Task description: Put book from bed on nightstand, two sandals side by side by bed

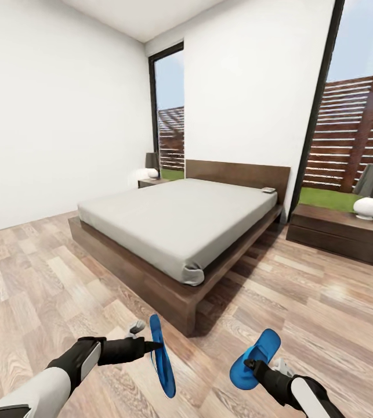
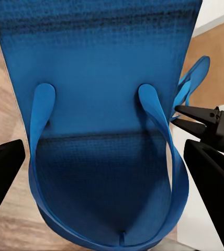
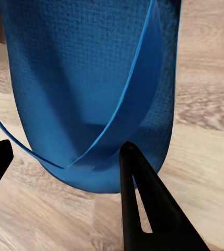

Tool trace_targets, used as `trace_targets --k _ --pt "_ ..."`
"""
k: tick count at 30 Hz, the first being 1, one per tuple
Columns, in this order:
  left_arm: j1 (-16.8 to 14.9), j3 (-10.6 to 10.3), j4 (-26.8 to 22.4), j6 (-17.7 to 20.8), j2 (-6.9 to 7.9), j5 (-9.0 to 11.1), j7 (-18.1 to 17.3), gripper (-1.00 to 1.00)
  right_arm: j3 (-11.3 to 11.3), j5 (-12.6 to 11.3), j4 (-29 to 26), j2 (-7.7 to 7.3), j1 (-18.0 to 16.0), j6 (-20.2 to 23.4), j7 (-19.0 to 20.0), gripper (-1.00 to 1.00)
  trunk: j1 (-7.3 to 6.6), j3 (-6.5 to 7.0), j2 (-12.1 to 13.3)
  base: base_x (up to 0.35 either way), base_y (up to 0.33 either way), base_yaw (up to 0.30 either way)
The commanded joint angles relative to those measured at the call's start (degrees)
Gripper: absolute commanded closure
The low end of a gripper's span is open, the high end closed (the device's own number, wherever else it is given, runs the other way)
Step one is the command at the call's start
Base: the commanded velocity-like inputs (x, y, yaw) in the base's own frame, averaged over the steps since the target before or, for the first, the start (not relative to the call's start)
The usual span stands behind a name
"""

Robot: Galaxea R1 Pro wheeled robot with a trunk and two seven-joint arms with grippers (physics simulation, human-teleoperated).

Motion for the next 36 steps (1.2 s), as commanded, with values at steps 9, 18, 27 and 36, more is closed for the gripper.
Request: trace_targets --k 9,18,27,36 --pt "-0.08 0.33 0.03 0.61 -0.01 0.12 -0.14 1.0 0.39 -0.7 0.12 -0.07 -0.03 0.1 -0.49 1.0 0.0 -0.06 -0.03 0.168 -0.207 0.0" --pt "-0.06 0.33 0.03 0.61 -0.01 0.13 -0.14 1.0 0.55 -0.7 0.42 -0.07 -0.03 0.1 -0.49 1.0 0.0 -0.06 -0.03 0.168 -0.207 0.0" --pt "-0.08 0.33 0.03 0.62 -0.01 0.17 -0.14 1.0 0.81 0.06 0.44 0.02 -0.03 0.1 -0.57 1.0 0.0 -0.06 -0.03 0.168 -0.202 0.0" --pt "-0.05 0.33 0.03 0.66 -0.01 0.17 -0.14 1.0 1.16 0.05 0.44 0.02 -0.03 0.04 -0.88 1.0 0.0 -0.06 -0.03 0.158 -0.155 0.0"
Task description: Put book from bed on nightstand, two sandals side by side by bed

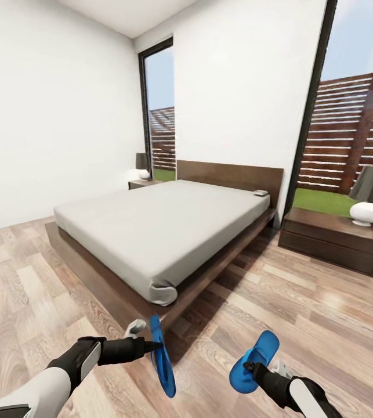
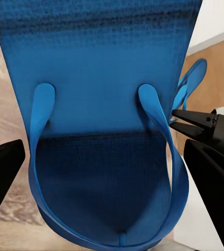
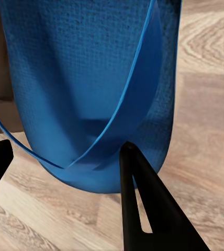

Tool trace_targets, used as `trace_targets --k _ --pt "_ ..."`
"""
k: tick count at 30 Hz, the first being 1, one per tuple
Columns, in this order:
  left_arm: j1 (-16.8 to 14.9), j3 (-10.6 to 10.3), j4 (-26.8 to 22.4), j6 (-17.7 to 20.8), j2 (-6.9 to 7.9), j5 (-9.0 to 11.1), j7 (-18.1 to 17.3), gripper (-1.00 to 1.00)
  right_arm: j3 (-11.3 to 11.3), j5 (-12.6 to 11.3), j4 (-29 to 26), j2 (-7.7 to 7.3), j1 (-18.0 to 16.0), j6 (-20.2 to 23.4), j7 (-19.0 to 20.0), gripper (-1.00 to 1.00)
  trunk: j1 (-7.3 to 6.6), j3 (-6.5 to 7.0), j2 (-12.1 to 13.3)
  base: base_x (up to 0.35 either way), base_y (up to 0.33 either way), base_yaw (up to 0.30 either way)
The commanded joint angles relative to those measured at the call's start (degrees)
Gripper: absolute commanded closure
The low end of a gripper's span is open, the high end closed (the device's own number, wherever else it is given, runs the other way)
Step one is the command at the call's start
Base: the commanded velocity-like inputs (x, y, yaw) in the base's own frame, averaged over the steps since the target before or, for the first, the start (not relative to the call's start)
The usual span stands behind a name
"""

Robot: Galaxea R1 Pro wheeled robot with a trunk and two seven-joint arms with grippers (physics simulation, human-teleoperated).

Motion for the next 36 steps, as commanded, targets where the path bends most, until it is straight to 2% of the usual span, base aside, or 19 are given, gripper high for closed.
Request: trace_targets --k 1,15,18,20,21,22,23,25,26,29,36 --pt "-0.04 0.27 0.0 0.61 -0.01 0.15 -0.15 1.0 0.23 -0.66 -0.1 -0.07 -0.02 0.02 -0.62 1.0 0.0 -0.06 -0.03 0.082 -0.075 0.0" --pt "-0.06 0.27 0.11 0.64 -0.16 0.17 -0.15 1.0 -0.04 -0.57 -0.1 -0.07 -0.02 0.0 -0.87 1.0 0.0 -0.06 -0.03 0.015 -0.014 0.0" --pt "-0.04 0.27 0.81 0.61 -1.12 0.14 -0.13 1.0 -0.14 -0.6 -0.1 -0.07 -0.02 0.0 -0.87 1.0 0.0 -0.06 -0.03 0.0 0.0 0.0" --pt "-0.03 0.27 1.34 0.58 -2.6 -0.01 0.33 1.0 -0.17 -0.65 -0.1 -0.07 -0.02 -0.04 -0.91 1.0 0.0 -0.06 -0.03 0.0 0.0 0.0" --pt "-0.03 0.27 1.68 0.57 -3.81 -0.32 1.69 1.0 -0.18 -0.67 -0.1 -0.07 -0.02 -0.06 -0.93 1.0 0.0 -0.06 -0.03 0.0 0.0 0.0" --pt "-0.02 0.27 1.84 0.56 -4.41 -0.56 2.7 1.0 -0.21 -0.7 -0.1 -0.07 -0.02 -0.06 -0.94 1.0 0.0 -0.06 -0.03 0.0 0.0 0.0" --pt "-0.02 0.27 2.06 0.53 -5.56 -1.13 5.33 1.0 -0.29 -0.73 -0.1 -0.07 -0.02 -0.07 -0.98 1.0 0.0 -0.06 -0.03 0.0 0.0 0.0" --pt "-0.02 0.27 2.2 0.5 -6.6 -1.62 8.4 1.0 -0.36 -0.77 -0.1 -0.07 -0.02 -0.11 -0.99 1.0 0.0 -0.06 -0.03 0.0 0.0 0.0" --pt "-0.04 0.27 2.3 0.47 -7.48 -1.88 11.4 1.0 -0.43 -0.81 -0.1 -0.07 -0.02 -0.14 -1.01 1.0 0.0 -0.06 -0.03 0.0 0.0 0.0" --pt "-0.04 0.32 2.41 0.22 -8.9 -1.97 17.24 1.0 -0.59 -1.02 -0.1 -0.07 -0.02 -0.17 -0.99 1.0 0.0 -0.06 -0.03 0.0 0.0 0.0" --pt "-0.06 0.58 3.77 -2.77 -11.05 -1.84 22.94 1.0 -1.0 -1.21 -0.1 -0.07 -0.02 -0.45 -1.31 1.0 0.0 -0.06 -0.03 0.0 0.0 0.0"
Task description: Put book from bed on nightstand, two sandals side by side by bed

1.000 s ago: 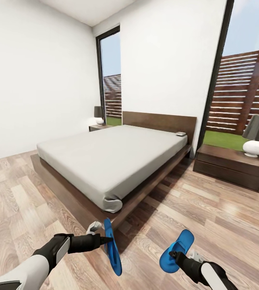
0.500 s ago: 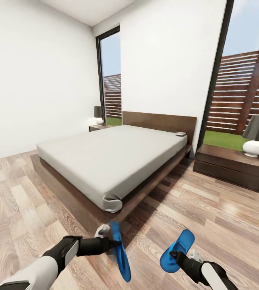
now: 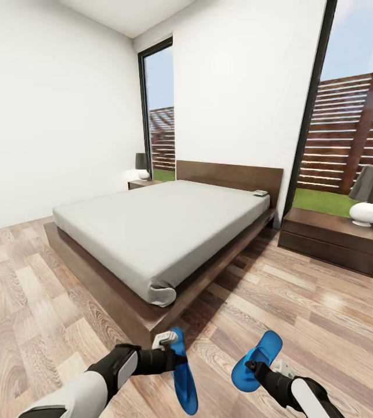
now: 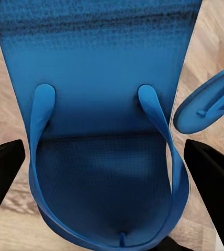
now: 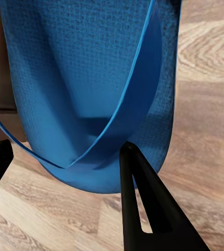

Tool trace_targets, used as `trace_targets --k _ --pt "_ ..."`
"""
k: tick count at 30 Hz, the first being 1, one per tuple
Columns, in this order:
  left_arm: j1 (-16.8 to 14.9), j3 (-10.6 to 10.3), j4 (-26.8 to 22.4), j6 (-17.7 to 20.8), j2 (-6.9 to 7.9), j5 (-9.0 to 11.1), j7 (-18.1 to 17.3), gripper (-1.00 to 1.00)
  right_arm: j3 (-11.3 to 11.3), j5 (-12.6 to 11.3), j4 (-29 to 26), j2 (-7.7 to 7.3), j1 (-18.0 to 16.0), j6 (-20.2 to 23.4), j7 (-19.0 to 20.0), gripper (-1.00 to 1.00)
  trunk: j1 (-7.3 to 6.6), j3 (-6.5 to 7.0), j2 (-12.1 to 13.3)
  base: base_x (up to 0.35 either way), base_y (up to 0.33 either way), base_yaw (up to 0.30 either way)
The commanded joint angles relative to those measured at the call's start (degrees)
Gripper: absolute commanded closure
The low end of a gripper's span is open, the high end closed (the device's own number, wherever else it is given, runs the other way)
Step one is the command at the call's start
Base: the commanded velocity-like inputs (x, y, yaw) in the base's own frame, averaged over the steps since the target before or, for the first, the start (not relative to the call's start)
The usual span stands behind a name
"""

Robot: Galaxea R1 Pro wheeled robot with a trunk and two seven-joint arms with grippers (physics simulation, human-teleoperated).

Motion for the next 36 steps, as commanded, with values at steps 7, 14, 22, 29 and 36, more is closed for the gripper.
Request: trace_targets --k 7,14,22,29,36 --pt "-0.03 0.77 1.73 -3.45 -2.43 3.65 10.32 1.0 -2.56 -0.41 -0.11 -0.12 -0.02 -2.25 -2.96 1.0 -0.01 -0.06 -0.03 0.0 0.0 0.0" --pt "-0.03 0.77 2.05 -5.5 -2.43 11.02 16.73 1.0 -2.5 -0.1 -0.11 -0.15 -0.02 -2.29 -3.15 1.0 -0.01 -0.06 -0.03 0.0 0.0 0.0" --pt "-0.03 0.8 2.42 -5.53 -2.43 11.64 17.01 1.0 -2.33 0.05 -0.11 -0.12 -0.02 -2.25 -3.15 1.0 -0.01 -0.06 -0.03 0.0 0.0 0.0" --pt "-0.03 0.8 2.97 -5.51 -2.43 11.68 16.65 1.0 -2.22 0.09 -0.11 -0.07 -0.02 -2.25 -3.2 1.0 -0.01 -0.06 -0.03 0.008 -0.01 0.0" --pt "-0.03 0.8 3.02 -5.51 -2.43 11.68 16.53 1.0 -2.11 0.09 -0.11 -0.04 -0.02 -2.25 -3.27 1.0 -0.01 -0.06 -0.03 0.074 -0.136 0.0"
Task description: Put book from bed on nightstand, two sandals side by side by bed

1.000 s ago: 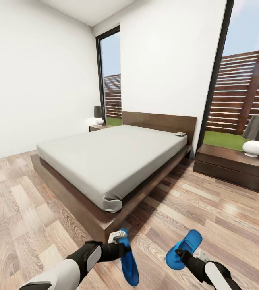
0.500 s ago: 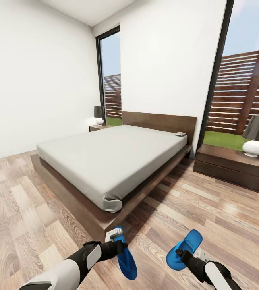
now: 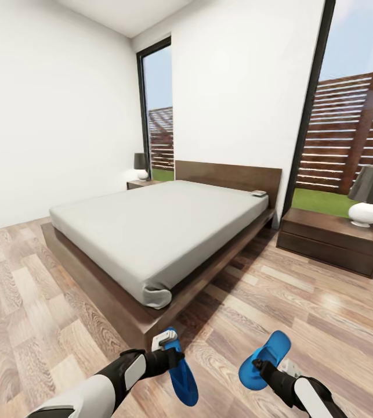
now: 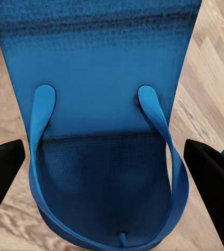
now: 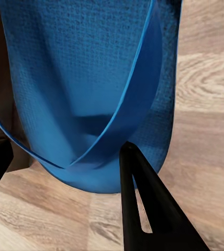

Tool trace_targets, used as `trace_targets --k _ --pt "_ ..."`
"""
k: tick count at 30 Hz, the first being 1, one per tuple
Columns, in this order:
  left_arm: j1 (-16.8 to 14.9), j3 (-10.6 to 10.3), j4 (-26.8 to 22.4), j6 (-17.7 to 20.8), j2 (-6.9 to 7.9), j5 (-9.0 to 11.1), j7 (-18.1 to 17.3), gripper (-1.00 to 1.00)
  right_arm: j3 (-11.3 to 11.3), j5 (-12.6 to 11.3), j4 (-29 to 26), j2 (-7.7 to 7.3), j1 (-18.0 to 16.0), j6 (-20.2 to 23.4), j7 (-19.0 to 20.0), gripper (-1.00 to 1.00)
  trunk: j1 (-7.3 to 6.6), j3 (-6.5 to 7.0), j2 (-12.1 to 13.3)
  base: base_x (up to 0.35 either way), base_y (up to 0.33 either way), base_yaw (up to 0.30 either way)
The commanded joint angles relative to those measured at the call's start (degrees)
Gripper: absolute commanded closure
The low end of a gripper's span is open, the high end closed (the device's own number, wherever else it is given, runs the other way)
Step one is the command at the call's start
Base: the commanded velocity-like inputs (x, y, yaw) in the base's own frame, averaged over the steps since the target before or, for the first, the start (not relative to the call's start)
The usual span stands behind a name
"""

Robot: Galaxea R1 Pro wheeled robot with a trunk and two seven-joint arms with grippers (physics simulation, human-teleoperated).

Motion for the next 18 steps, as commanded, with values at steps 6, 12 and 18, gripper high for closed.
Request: trace_targets --k 6,12,18 --pt "-0.01 0.47 -0.07 0.56 -0.02 0.25 -0.09 1.0 0.3 -0.68 -0.09 0.02 -0.02 0.04 -0.6 1.0 0.0 -0.06 -0.03 0.107 -0.21 0.0" --pt "-0.01 0.47 -0.07 0.56 -0.02 0.25 -0.16 1.0 0.31 -0.73 -0.09 0.08 -0.02 0.04 -0.6 1.0 0.0 -0.06 -0.03 0.136 -0.202 0.0" --pt "-0.01 0.47 -0.08 0.56 -0.02 0.23 -0.17 1.0 0.31 -0.74 -0.13 0.09 -0.02 0.07 -0.53 1.0 0.0 -0.06 -0.03 0.156 -0.17 0.0"
